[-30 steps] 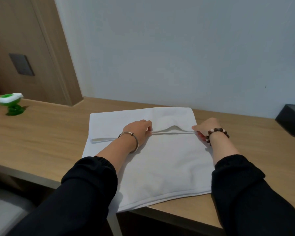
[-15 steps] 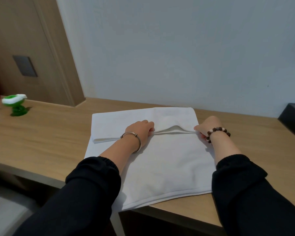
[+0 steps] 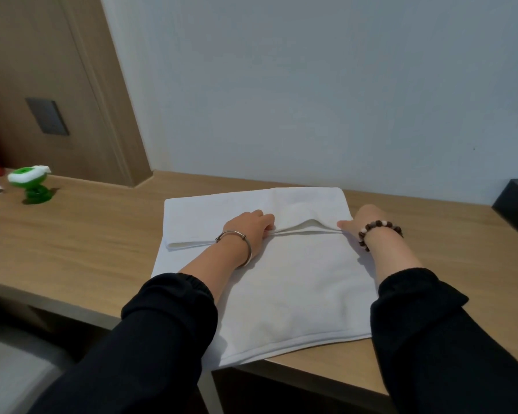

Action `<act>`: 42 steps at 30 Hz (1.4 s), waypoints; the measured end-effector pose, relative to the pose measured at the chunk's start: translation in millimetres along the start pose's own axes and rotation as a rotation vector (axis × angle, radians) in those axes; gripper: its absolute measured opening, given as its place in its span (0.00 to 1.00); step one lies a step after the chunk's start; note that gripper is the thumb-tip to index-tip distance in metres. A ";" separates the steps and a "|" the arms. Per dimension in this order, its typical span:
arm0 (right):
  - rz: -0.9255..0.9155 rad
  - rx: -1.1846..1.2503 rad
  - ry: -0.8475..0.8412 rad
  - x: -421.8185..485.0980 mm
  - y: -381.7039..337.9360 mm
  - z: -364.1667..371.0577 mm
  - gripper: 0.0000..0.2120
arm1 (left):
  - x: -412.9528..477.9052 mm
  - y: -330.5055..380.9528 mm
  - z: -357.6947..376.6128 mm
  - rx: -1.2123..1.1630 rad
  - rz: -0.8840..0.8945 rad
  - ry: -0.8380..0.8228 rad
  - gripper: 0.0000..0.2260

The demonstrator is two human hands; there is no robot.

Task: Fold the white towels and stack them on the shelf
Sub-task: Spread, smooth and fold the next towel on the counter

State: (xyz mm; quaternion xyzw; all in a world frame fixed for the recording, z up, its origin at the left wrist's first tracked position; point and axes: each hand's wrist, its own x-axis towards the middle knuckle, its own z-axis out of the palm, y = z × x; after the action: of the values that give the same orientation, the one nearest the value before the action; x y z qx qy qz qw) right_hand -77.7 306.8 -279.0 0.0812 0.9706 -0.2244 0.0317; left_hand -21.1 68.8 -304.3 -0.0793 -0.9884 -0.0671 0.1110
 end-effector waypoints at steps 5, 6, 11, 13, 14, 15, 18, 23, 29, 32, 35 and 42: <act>-0.010 0.042 -0.008 -0.1 -0.7 0.9 0.20 | 0.2 -0.1 0.1 0.003 0.003 0.004 0.07; -0.011 0.046 -0.008 0.2 -1.8 1.6 0.20 | 0.3 -0.2 0.2 0.002 0.004 0.003 0.07; -0.002 -0.003 -0.052 0.5 -4.4 -1.8 0.19 | 1.3 -0.3 1.4 0.011 0.000 -0.003 0.07; 0.010 -0.008 -0.113 1.4 -4.2 -6.5 0.19 | 1.7 -0.9 2.4 0.013 -0.002 0.006 0.07; 0.017 -0.003 -0.137 1.9 -4.3 -8.5 0.17 | 2.1 -0.8 2.7 0.014 -0.001 0.007 0.07; 0.023 0.009 -0.150 2.6 -4.6 -9.6 0.16 | 2.2 -0.7 3.1 0.013 0.001 0.007 0.07; 0.019 0.063 -0.118 4.3 -6.9 -7.1 0.13 | 1.5 -1.0 3.5 0.001 0.005 0.012 0.07; 0.002 0.184 -0.007 10.4 -2.9 1.4 0.12 | 2.0 -2.1 3.7 -0.013 0.000 0.019 0.07; 0.001 0.319 0.200 11.8 1.5 17.1 0.12 | 0.5 -7.7 -0.4 -0.010 0.025 0.021 0.05; 0.012 0.338 0.226 12.3 2.4 20.1 0.11 | -0.2 -12.5 -4.3 0.096 0.076 0.000 0.05; 0.022 0.380 0.224 13.1 2.6 19.5 0.10 | 0.1 -11.9 -5.9 0.167 0.119 0.013 0.05; 0.021 0.465 0.198 15.4 4.2 17.8 0.10 | 4.1 -17.5 -6.2 0.198 0.168 0.033 0.05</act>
State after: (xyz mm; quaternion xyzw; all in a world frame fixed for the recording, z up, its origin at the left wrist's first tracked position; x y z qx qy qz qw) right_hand -91.7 304.9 -298.3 0.1180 0.8904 -0.4322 -0.0807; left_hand -26.8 51.4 -299.4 -0.1493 -0.9781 0.0390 0.1397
